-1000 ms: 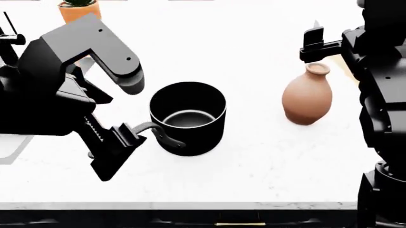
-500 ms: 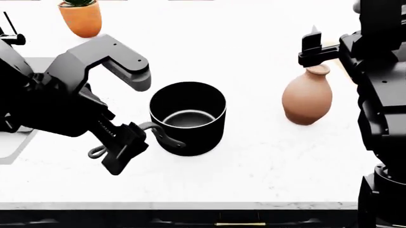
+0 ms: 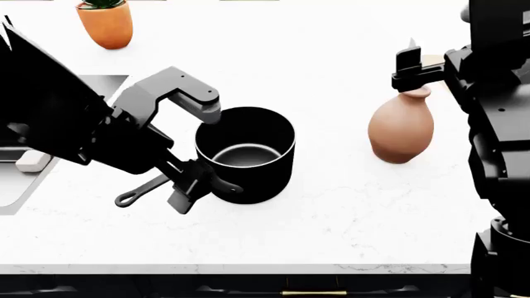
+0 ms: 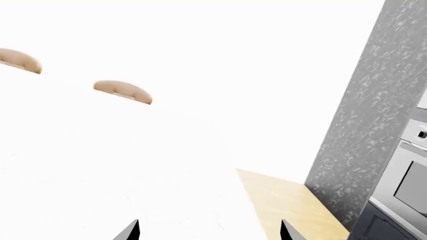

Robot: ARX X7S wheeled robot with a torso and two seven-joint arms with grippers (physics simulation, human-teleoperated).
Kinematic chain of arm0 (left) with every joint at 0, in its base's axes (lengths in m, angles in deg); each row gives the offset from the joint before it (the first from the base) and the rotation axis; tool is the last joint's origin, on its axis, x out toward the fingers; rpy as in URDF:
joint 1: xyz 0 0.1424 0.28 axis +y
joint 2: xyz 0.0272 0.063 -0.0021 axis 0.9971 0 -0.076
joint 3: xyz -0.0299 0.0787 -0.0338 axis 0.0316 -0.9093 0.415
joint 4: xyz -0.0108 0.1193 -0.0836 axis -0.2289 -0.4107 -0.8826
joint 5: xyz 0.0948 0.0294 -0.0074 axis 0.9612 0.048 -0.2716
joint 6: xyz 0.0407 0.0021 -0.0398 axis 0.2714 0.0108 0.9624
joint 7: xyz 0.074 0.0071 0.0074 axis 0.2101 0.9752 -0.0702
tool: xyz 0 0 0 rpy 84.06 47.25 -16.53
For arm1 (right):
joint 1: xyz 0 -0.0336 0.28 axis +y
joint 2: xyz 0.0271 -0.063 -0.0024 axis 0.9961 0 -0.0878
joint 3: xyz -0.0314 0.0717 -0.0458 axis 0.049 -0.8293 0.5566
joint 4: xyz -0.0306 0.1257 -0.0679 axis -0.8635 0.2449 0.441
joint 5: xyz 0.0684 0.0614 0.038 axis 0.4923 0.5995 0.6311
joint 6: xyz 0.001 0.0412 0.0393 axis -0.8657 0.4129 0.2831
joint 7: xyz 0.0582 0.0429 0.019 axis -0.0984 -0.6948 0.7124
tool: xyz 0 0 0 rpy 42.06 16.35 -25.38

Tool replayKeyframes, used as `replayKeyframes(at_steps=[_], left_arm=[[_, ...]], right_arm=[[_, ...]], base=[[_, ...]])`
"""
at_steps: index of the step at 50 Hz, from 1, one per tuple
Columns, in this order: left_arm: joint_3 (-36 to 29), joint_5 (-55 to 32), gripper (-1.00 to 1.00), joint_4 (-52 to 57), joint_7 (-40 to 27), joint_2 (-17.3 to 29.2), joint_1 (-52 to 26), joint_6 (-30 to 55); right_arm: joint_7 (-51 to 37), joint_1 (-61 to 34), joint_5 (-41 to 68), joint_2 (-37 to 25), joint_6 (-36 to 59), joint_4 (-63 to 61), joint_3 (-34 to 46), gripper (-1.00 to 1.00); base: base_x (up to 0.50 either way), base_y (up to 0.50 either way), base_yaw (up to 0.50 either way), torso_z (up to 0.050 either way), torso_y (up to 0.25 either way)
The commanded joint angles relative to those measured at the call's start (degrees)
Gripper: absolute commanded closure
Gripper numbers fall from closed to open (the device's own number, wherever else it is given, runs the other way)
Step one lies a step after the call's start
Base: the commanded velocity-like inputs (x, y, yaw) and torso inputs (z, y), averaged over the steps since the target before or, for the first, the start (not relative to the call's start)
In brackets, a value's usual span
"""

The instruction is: Pick the jug and pot and place them in the sink. Then turn on the water.

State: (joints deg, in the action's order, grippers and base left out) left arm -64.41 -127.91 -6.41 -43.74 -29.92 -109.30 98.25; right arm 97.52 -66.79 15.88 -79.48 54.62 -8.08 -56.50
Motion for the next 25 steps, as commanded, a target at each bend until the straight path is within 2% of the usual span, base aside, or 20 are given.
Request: replayKeyframes(at_steps=[1, 15, 16, 25], left_arm=[[-0.8, 5.4, -1.0, -0.9, 5.3, -1.7, 3.1, -2.4], [-1.9, 7.8, -1.0, -0.9, 7.4, -1.2, 5.1, -4.4], [-1.9, 7.8, 1.0, -1.1, 7.4, -1.3, 5.1, -4.5], [-0.7, 8.5, 1.0, -1.3, 7.4, -1.0, 4.3, -6.9]], right_arm=[[-0.2, 0.4, 0.0, -0.3, 0.0, 0.0, 0.1, -1.0], [-0.3, 0.4, 0.0, -0.4, -0.2, 0.3, 0.3, -1.0], [-0.3, 0.3, 0.0, -0.4, -0.2, 0.3, 0.3, -1.0], [-0.4, 0.2, 0.0, -0.2, -0.5, 0.9, 0.8, -1.0]], base=[[0.0, 0.0, 0.0, 0.0, 0.0], [0.0, 0.0, 0.0, 0.0, 0.0], [0.0, 0.0, 0.0, 0.0, 0.0], [0.0, 0.0, 0.0, 0.0, 0.0]])
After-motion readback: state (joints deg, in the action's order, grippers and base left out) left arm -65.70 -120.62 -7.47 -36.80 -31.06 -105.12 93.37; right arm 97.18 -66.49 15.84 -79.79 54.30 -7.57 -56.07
